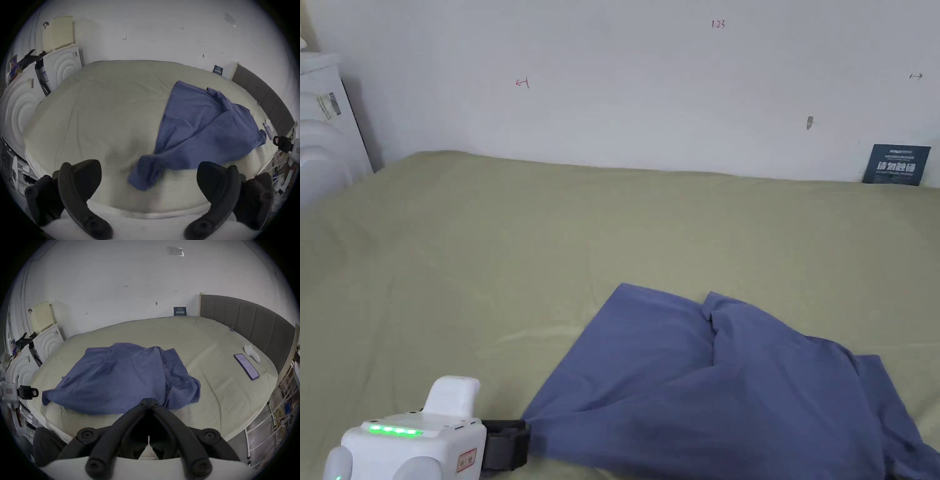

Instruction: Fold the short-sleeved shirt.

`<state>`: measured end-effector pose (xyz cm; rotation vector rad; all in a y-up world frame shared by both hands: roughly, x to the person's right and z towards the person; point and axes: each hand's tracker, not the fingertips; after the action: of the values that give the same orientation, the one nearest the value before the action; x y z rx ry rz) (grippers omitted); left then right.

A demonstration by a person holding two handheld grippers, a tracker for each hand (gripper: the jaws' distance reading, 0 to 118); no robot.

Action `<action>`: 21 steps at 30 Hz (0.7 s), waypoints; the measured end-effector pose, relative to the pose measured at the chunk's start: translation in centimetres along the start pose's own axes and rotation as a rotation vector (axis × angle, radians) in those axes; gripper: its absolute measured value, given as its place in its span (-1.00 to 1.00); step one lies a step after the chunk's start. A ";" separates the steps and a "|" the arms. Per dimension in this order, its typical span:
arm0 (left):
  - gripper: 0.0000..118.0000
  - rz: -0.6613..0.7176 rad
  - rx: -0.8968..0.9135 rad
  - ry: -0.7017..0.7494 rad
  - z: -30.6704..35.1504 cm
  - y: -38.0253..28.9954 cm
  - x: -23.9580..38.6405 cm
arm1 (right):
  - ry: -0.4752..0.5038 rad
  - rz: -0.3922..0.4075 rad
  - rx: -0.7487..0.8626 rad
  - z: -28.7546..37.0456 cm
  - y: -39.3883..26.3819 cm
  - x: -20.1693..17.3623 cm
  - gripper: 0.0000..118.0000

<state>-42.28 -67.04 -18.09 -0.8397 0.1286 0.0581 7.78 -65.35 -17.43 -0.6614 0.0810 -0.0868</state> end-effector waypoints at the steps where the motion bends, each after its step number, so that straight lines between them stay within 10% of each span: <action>1: 1.00 -0.024 -0.034 0.019 -0.6 0.3 0.2 | 0.005 0.002 -0.006 -0.1 -0.1 -0.2 -1.00; 7: 0.89 -0.050 -0.158 -0.009 -5.6 0.9 1.2 | 0.019 0.037 -0.046 -1.5 -0.2 -0.9 -1.00; 8: 0.54 -0.066 -0.161 -0.021 -5.5 0.8 1.7 | 0.015 0.045 -0.050 -1.8 -0.1 -0.9 -1.00; 10: -0.88 -0.109 -0.130 -0.092 -5.1 0.6 2.2 | 0.013 0.059 -0.052 -2.3 0.4 -1.0 -1.00; 21: -0.88 -0.092 -0.162 -0.106 -5.8 1.3 0.7 | -0.006 0.205 -0.065 -14.8 12.0 -0.8 -1.00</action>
<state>-42.27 -70.46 -23.01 -1.0009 -0.0149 0.0272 6.16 -64.88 -36.44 -0.7151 0.1455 0.1157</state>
